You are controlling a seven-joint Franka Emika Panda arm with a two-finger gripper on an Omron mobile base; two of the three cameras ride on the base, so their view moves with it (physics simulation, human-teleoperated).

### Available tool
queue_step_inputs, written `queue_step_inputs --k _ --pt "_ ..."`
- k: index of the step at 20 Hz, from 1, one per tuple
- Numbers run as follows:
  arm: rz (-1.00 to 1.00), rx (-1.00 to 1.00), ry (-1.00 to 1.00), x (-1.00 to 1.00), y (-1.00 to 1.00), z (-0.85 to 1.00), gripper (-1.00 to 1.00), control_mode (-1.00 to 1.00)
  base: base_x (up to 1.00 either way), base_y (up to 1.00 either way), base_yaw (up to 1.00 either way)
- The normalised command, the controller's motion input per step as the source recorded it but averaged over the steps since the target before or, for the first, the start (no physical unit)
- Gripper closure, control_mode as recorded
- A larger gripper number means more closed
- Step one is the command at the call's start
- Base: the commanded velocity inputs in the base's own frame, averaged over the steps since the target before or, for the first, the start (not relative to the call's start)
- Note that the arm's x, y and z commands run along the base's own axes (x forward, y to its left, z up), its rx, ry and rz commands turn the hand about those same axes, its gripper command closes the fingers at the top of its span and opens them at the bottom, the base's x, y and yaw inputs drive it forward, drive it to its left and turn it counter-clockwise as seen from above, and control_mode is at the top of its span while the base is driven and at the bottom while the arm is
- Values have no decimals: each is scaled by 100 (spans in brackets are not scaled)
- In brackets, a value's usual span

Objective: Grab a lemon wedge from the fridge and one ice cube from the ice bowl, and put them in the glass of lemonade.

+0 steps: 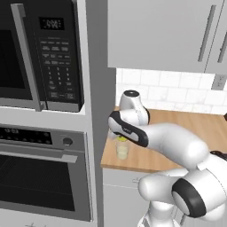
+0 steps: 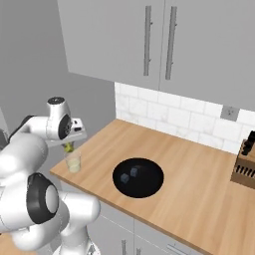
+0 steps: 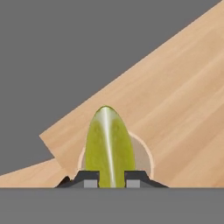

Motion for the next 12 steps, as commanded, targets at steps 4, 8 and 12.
queue_step_inputs --k 4,8,12 --pt "0 0 0 0 29 0 100 -100 0 0 0" --pt "0 0 -2 0 2 -15 100 -100 0 0 0" --pt "0 0 -11 -26 0 -4 100 -100 0 0 0"
